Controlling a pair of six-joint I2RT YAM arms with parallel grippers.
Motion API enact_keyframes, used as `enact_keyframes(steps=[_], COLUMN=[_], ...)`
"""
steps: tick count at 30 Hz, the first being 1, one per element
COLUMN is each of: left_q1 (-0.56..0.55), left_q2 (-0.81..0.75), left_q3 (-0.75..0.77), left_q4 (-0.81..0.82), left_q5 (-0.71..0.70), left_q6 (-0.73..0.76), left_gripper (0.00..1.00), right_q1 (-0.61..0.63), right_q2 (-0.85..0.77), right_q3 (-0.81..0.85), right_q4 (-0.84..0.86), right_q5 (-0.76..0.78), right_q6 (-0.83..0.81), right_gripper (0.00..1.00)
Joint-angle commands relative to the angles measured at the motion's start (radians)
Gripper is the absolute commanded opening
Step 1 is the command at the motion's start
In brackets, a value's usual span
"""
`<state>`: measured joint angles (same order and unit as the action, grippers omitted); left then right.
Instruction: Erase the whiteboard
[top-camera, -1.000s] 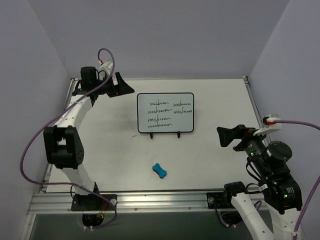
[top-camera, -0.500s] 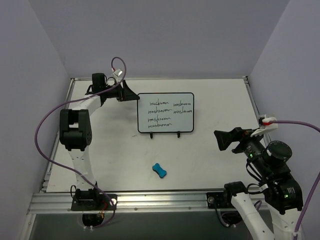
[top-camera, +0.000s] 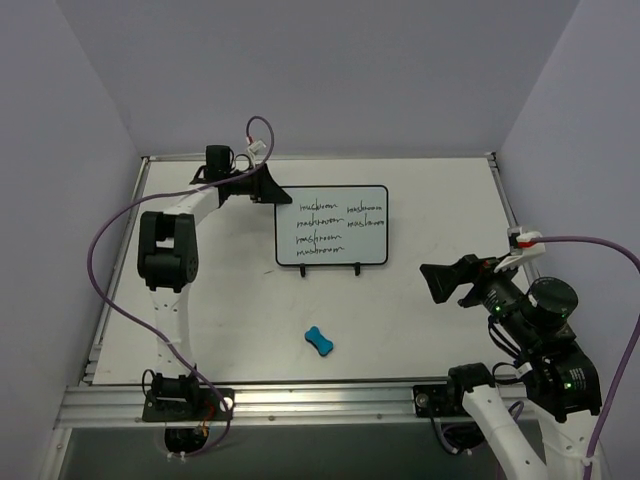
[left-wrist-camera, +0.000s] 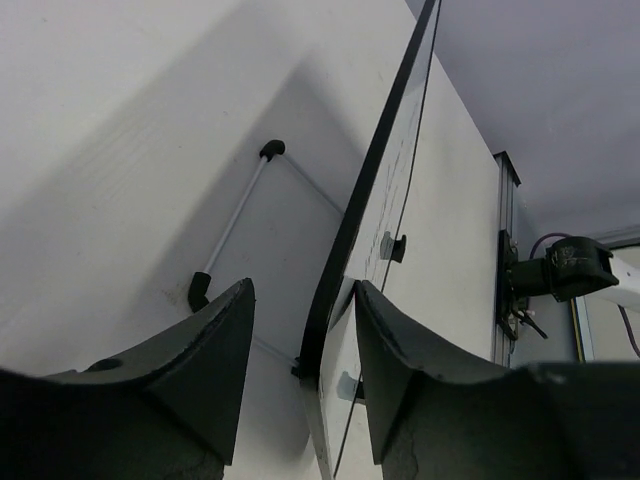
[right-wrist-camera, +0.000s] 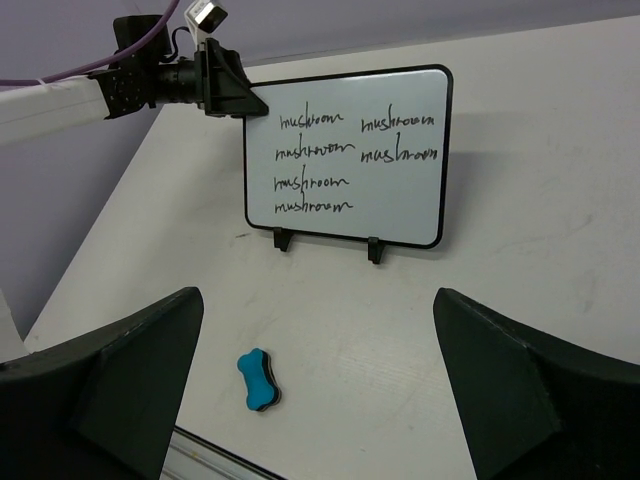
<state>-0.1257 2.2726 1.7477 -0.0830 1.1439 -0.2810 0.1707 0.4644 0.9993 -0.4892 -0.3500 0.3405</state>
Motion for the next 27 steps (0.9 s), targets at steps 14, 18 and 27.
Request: enact_keyframes(steps=[14,18,27], left_q1=[-0.012,0.011,0.067], left_q2=[-0.03,-0.077,-0.156], left_q3=[-0.026,-0.128,-0.323], left_q4=[0.066,0.187,0.474], left_q5=[0.013,-0.018,-0.088], left_q6=[0.028,0.029,-0.058], left_gripper=[0.02,0.02,0.02], right_q1=[-0.005,-0.004,-0.005], right_q2=[0.026,0.026,0.026], right_q3=[-0.017,-0.06,-0.149], right_q4=[0.029,0.063,0.121], right_q5=[-0.027,-0.064,-0.125], right_q6=[-0.014,-0.018,-0.011], right_gripper=[0.93,0.92,0.87])
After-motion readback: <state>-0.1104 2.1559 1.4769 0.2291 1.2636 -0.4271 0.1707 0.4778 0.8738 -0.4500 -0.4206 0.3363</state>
